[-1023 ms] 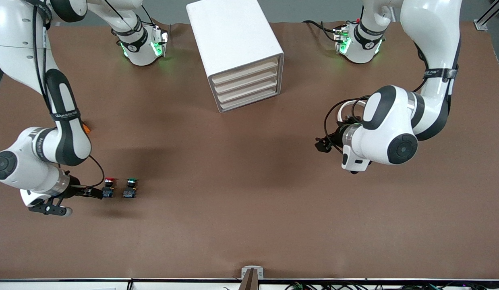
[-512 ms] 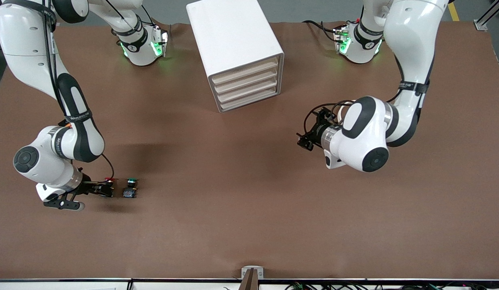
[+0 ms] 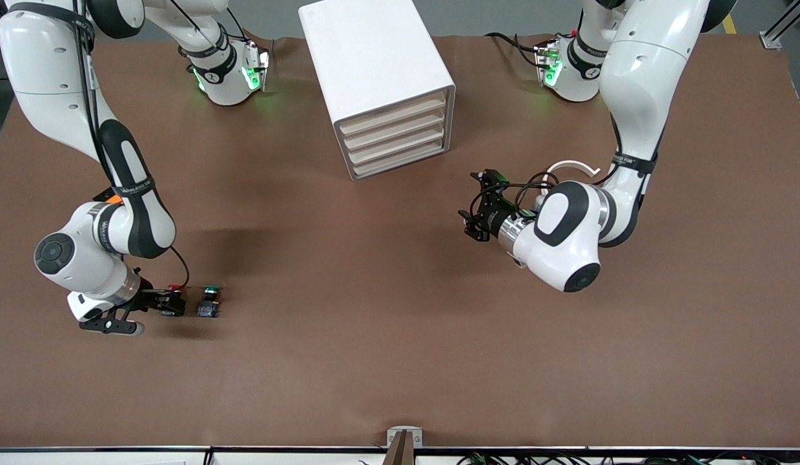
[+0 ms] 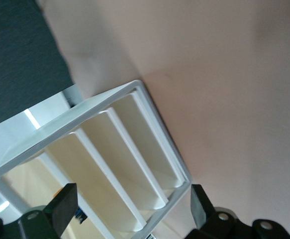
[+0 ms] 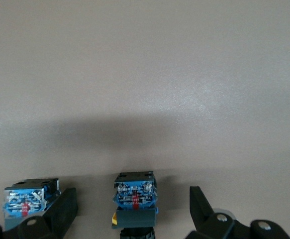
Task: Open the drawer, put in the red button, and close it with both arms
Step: 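Hook the top drawer handle with the left gripper and lift the red button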
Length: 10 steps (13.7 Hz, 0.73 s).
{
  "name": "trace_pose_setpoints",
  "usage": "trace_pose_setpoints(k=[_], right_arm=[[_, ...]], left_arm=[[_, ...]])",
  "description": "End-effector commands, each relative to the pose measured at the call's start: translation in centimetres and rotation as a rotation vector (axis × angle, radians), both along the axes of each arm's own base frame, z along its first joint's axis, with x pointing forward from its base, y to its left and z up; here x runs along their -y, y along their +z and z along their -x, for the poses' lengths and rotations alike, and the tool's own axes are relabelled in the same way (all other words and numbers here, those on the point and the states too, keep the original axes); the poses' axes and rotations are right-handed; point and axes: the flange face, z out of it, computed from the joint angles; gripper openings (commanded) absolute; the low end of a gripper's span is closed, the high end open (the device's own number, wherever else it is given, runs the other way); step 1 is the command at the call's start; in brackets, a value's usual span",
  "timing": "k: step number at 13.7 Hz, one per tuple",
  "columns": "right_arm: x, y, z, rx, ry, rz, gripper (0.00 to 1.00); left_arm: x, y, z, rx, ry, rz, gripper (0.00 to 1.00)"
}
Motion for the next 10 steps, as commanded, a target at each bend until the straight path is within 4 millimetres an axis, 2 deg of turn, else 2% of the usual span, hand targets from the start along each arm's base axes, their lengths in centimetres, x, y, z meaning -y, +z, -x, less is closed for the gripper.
trace_pose_setpoints(k=[1,3,5,8,10], right_arm=[[0.0,-0.5,0.1,0.017,0.012,0.003,1.0],[0.0,-0.9,0.1,0.023,0.017,0.008,1.0],[0.0,-0.9,0.1,0.027,0.052,0.014,1.0],[-0.1,-1.1,0.2,0.027,0.053,0.014,1.0],[-0.1,-1.8,0.5,0.018,0.05,0.013,1.0]], left_arm=[[1.3,0.2,1.2,-0.144,0.003,-0.028,1.0],[2.5,-0.6,2.5,-0.258,0.011,-0.058,1.0],[3.8,-2.6,4.1,-0.376,0.0,-0.087,1.0],[5.3,-4.0,5.1,-0.432,0.005,-0.096,1.0],[5.9,-5.6,6.2,-0.491,-0.005,-0.098,1.0]])
